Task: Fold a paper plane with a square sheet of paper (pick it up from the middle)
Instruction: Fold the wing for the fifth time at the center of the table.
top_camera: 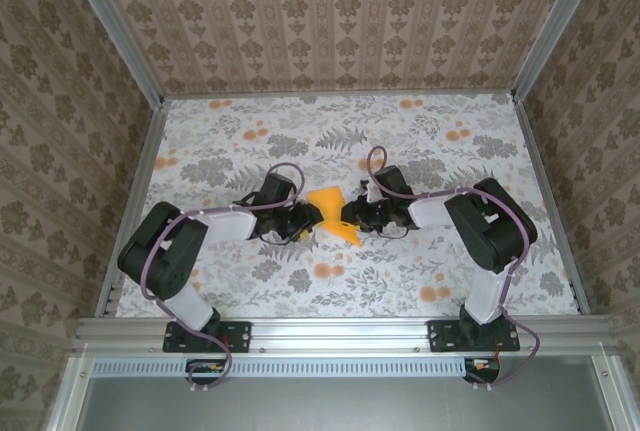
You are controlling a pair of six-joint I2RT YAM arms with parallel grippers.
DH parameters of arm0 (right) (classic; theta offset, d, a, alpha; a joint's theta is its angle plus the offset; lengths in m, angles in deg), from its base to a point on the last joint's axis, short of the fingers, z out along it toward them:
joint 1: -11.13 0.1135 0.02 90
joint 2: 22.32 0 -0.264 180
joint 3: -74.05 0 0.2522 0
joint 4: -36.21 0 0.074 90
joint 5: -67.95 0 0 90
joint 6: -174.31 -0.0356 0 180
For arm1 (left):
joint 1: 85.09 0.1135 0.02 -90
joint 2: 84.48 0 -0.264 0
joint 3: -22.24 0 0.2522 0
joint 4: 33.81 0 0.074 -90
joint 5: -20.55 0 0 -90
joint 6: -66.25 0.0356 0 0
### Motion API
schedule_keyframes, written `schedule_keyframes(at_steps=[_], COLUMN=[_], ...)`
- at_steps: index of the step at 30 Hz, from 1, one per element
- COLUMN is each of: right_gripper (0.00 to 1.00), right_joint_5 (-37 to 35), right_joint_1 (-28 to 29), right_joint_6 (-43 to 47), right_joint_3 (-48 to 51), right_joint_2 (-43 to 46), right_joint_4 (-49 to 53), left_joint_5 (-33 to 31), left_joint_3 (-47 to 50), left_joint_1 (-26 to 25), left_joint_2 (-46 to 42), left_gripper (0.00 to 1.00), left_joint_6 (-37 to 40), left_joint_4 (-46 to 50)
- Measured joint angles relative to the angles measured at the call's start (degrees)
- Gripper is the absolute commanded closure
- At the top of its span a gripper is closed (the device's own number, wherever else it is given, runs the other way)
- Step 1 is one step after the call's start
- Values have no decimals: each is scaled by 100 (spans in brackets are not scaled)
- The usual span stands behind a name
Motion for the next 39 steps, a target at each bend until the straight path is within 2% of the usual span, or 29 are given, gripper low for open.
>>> schedule_keyframes(at_steps=[14, 18, 21, 23, 27, 32, 36, 39], right_gripper=[75, 73, 66, 57, 45, 37, 37, 40], right_joint_5=[313, 334, 369, 345, 0, -748, -1611, -2201], right_joint_1=[-118, -118, -118, -114, -116, 55, 553, 940], right_joint_6=[-208, -201, -127, 42, 557, 1386, 2138, 2675], right_joint_3=[105, 105, 103, 103, 105, 170, 332, 463], right_joint_2=[-101, -101, -81, 9, 474, 1320, 1856, 1998], right_joint_4=[-372, -374, -372, -289, 146, 575, 798, 844], left_joint_5=[243, 323, 369, 404, 411, 409, 411, 409], left_joint_3=[-83, -83, -83, -83, -83, -85, -98, -101], left_joint_1=[0, -9, -31, -33, -33, -61, -98, -98], left_joint_2=[234, 334, 365, 365, 365, 365, 365, 363], left_gripper=[72, 79, 86, 91, 95, 97, 97, 97], left_joint_6=[-81, -168, -212, -234, -267, -273, -275, -273], left_joint_4=[-555, -721, -850, -887, -916, -911, -839, -772])
